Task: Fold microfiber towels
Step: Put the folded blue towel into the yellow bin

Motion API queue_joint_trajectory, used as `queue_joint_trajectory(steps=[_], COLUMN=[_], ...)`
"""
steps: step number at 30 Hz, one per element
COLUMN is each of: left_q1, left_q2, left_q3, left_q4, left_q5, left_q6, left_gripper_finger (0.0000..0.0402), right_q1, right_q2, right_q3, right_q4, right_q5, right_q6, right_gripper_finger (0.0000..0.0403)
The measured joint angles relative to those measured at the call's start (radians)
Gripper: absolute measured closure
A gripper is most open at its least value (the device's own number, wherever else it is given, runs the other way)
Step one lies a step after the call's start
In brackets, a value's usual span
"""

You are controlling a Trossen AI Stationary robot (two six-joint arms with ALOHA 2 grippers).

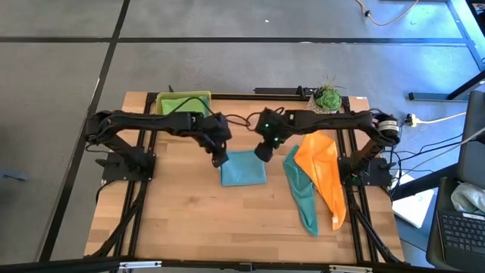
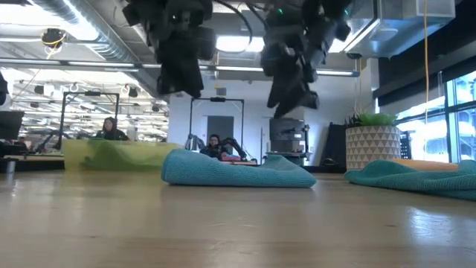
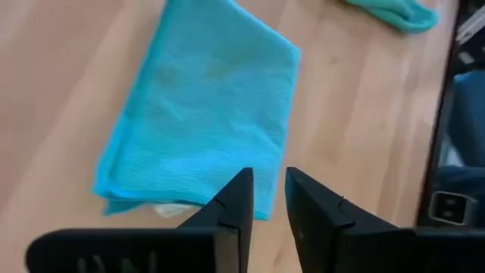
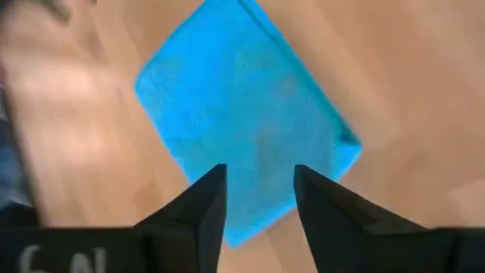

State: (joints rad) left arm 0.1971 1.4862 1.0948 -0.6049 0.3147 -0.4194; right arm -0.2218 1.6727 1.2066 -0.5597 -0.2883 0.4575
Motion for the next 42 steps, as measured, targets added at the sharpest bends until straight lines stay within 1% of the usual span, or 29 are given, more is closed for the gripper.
queue_joint_trajectory(steps=[2, 4, 7, 9, 11, 15, 16, 20, 21, 23, 26, 31, 35, 38, 40, 42], left_q1=[-0.008, -0.022, -0.053, -0.078, -0.103, -0.146, -0.156, -0.189, -0.199, -0.212, -0.234, -0.255, -0.271, -0.278, -0.282, -0.282], left_q2=[-0.021, -0.066, -0.17, -0.248, -0.311, -0.394, -0.406, -0.419, -0.422, -0.422, -0.421, -0.421, -0.421, -0.421, -0.421, -0.421], left_q3=[-0.044, -0.114, -0.237, -0.311, -0.362, -0.402, -0.402, -0.402, -0.402, -0.402, -0.395, -0.387, -0.387, -0.387, -0.387, -0.387], left_q4=[0.034, 0.074, 0.186, 0.264, 0.345, 0.368, 0.364, 0.367, 0.367, 0.369, 0.364, 0.364, 0.368, 0.373, 0.374, 0.374], left_q5=[0.002, -0.008, -0.021, -0.063, -0.132, -0.2, -0.21, -0.22, -0.219, -0.218, -0.211, -0.192, -0.185, -0.161, -0.148, -0.138], left_q6=[-0.053, -0.118, -0.258, -0.366, -0.455, -0.529, -0.535, -0.548, -0.558, -0.574, -0.584, -0.621, -0.648, -0.655, -0.655, -0.647], left_gripper_finger=[0.0324, 0.0318, 0.0314, 0.0313, 0.0313, 0.0313, 0.0313, 0.0313, 0.0313, 0.0313, 0.0313, 0.0313, 0.0313, 0.0313, 0.0313, 0.0313], right_q1=[-0.027, -0.042, -0.041, -0.016, 0.014, 0.055, 0.061, 0.063, 0.06, 0.054, 0.054, 0.055, 0.056, 0.058, 0.067, 0.082], right_q2=[-0.019, -0.04, -0.086, -0.115, -0.131, -0.12, -0.107, -0.024, -0.002, 0.049, 0.101, 0.153, 0.183, 0.196, 0.196, 0.196], right_q3=[-0.088, -0.188, -0.322, -0.397, -0.458, -0.535, -0.54, -0.536, -0.536, -0.529, -0.525, -0.507, -0.506, -0.505, -0.505, -0.505], right_q4=[0.086, 0.169, 0.301, 0.38, 0.446, 0.595, 0.623, 0.64, 0.662, 0.765, 0.818, 0.842, 0.893, 0.91, 0.911, 0.912], right_q5=[-0.076, -0.138, -0.185, -0.168, -0.125, -0.064, -0.049, -0.013, -0.018, -0.033, -0.044, -0.041, -0.002, 0.029, 0.072, 0.133], right_q6=[0.09, 0.181, 0.341, 0.442, 0.534, 0.663, 0.674, 0.685, 0.688, 0.71, 0.722, 0.718, 0.717, 0.721, 0.712, 0.69], right_gripper_finger=[0.0232, 0.0217, 0.0198, 0.0188, 0.0179, 0.0172, 0.0171, 0.0171, 0.0171, 0.0171, 0.0171, 0.0171, 0.0174, 0.0193, 0.0219, 0.0256])
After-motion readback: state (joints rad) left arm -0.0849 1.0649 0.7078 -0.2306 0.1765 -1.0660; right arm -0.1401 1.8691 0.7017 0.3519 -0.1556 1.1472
